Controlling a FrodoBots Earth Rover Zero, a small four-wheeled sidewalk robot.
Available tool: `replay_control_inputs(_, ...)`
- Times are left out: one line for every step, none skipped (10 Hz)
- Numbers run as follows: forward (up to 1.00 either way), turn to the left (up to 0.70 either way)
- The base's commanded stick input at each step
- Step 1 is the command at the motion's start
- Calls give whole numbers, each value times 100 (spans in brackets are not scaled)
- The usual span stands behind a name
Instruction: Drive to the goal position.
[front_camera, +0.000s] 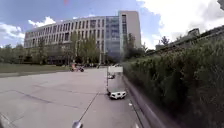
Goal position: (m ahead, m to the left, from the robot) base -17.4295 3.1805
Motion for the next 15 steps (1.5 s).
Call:
replay_control_inputs(5, 1)
replay_control_inputs(5, 1)
replay_control_inputs(5, 1)
replay_control_inputs(5, 1)
replay_control_inputs(5, 1)
replay_control_inputs(5, 1)
replay_control_inputs(5, 1)
replay_control_inputs(5, 1)
replay_control_inputs(5, 0)
replay_control_inputs(5, 1)
replay_control_inputs(5, 1)
replay_control_inputs(5, 1)
replay_control_inputs(5, 1)
replay_control_inputs(5, 1)
replay_control_inputs(5, 1)
